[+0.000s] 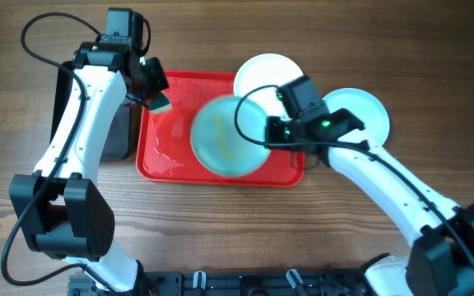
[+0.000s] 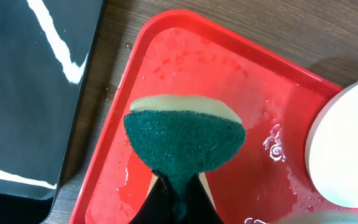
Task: Clean dirty plates on tray and stack at the side
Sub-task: 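Grasp the light-blue plate rim with the right gripper and drag it left, then scrub the light-blue plate with the sponge in the left gripper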
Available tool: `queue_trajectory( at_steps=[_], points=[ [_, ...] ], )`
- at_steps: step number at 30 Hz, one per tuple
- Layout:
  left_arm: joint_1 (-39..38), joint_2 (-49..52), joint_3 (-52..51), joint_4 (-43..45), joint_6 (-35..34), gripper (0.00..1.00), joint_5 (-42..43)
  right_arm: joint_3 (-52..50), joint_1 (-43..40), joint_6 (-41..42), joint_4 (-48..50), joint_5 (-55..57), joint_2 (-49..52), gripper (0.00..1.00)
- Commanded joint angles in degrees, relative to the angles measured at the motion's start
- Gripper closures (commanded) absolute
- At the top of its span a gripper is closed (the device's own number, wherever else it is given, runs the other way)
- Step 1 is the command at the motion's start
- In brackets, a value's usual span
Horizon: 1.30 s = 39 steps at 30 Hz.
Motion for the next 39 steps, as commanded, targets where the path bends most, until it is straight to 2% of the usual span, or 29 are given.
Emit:
queue_trajectory(
  at_steps=[1, 6, 13, 14, 17, 20, 30, 39],
  points=[
    [0.15, 0.37, -0.33, -0.02, 0.92, 0.96, 0.46, 1.05, 2.62, 10.16, 5.77, 4.13, 5.81, 0.96],
    [0.15, 0.37, -0.33, 0.0, 0.92, 0.96, 0.46, 2.38, 6.73, 12.61, 11.63, 4.17, 13.05, 0.96],
    [0.15, 0.37, -0.33, 0.02, 0.92, 0.96, 0.46, 5.55, 9.84, 14.62, 11.39, 4.92, 19.3, 0.96],
    [0.15, 0.37, -0.33, 0.02, 0.92, 0.96, 0.46, 5.55, 9.86, 13.86, 11.52, 4.33, 19.5, 0.93],
    [0.15, 0.37, -0.33, 0.2, 0.92, 0.96, 0.46, 6.36, 9.38, 9.55, 11.28, 3.89, 19.65, 0.7],
    [0.15, 0.37, -0.33, 0.39, 0.87, 0.96, 0.48, 7.96, 8.24, 6.43, 10.05, 3.91, 19.71, 0.68],
    [0.13, 0.37, -0.35, 0.37, 0.28, 0.96, 0.92, 11.41, 7.04, -4.59, 9.64, -1.36, 25.22, 0.69],
    [0.13, 0.44, -3.1, 0.96, 0.26, 0.96, 2.01, 13.11, 7.04, -3.74, 9.16, -1.25, 27.8, 0.91]
  ],
)
